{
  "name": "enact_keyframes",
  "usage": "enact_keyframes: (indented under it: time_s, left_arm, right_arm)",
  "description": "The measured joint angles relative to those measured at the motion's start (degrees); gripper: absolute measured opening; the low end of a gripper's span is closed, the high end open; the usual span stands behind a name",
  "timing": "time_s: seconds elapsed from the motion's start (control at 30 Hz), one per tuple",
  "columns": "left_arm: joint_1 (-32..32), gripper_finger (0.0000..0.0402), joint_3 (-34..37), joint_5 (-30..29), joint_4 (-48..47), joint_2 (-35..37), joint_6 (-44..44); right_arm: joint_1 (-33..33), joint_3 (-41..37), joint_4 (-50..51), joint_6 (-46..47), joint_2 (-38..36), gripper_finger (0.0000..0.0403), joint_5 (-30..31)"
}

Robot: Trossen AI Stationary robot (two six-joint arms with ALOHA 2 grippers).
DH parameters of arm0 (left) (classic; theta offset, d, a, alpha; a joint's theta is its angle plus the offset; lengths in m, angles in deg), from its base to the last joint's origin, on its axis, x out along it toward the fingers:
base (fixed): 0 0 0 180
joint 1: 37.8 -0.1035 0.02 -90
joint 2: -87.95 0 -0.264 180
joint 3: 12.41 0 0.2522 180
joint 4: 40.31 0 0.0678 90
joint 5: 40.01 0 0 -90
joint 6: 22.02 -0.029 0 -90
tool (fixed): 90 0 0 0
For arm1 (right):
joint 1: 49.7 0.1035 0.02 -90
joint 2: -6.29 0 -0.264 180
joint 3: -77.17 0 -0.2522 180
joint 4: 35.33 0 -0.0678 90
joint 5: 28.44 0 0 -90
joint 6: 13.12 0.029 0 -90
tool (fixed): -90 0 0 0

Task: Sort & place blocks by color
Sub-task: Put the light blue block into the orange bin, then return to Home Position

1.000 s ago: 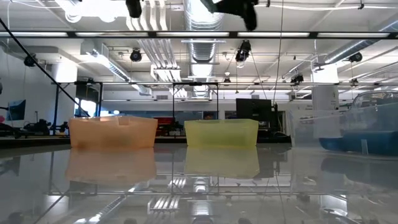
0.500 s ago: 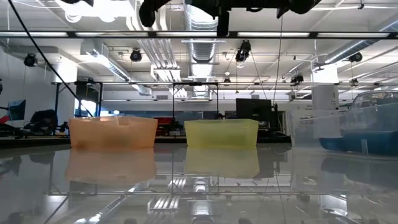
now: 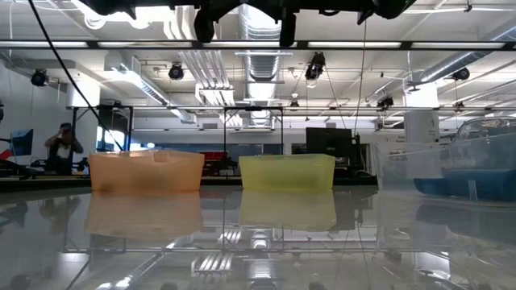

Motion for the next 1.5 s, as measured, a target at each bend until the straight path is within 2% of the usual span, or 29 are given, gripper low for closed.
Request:
enact_keyframes:
  time_s: [0.17,0.23,0.43,0.57,0.73,0.83,0.93,1.07,1.17,1.37,1.5]
  left_arm:
    - [0.04,0.0120,0.00,-0.30,-0.33,0.35,0.49]
    - [0.02,0.0120,0.00,-0.33,-0.69,0.37,0.59]
    - [-1.25,0.0120,0.02,-3.68,-8.65,0.61,1.17]
    - [-3.78,0.0120,0.02,-5.16,-21.47,1.42,1.51]
    - [-9.79,0.0120,0.02,-9.36,-45.73,1.05,6.31]
    - [-13.40,0.0120,0.04,-12.13,-62.49,-0.18,12.21]
    - [-16.22,0.0120,0.06,-13.11,-74.52,-2.16,13.40]
    - [-17.51,0.0120,0.07,-12.93,-77.09,-4.54,10.79]
    - [-17.51,0.0121,0.07,-12.92,-76.94,-5.58,12.09]
    - [-17.49,0.0218,0.07,-12.92,-77.34,-5.86,13.55]
    - [-16.69,0.0242,0.07,-12.11,-79.94,-3.98,13.28]
  right_arm:
    - [-0.38,0.02,0.33,-0.68,0.02,0.0115,0.20]
    - [-0.71,0.07,1.44,-0.76,-0.03,0.0122,0.20]
    - [-2.38,0.11,9.07,1.45,-0.32,0.0216,0.91]
    - [-4.06,0.11,18.68,3.66,-2.06,0.0247,1.71]
    - [-6.13,0.12,33.99,5.47,-4.88,0.0248,5.93]
    - [-6.43,0.11,38.26,5.40,-6.33,0.0240,6.54]
    - [-6.43,0.11,38.64,5.09,-7.30,0.0233,6.93]
    - [-6.43,0.11,38.06,5.04,-7.63,0.0228,6.97]
    - [-6.43,0.11,38.16,5.01,-7.63,0.0230,6.98]
    - [-6.39,0.11,39.05,4.66,-7.63,0.0229,6.86]
    - [-5.54,-0.66,39.83,-1.65,-8.48,0.0228,6.62]
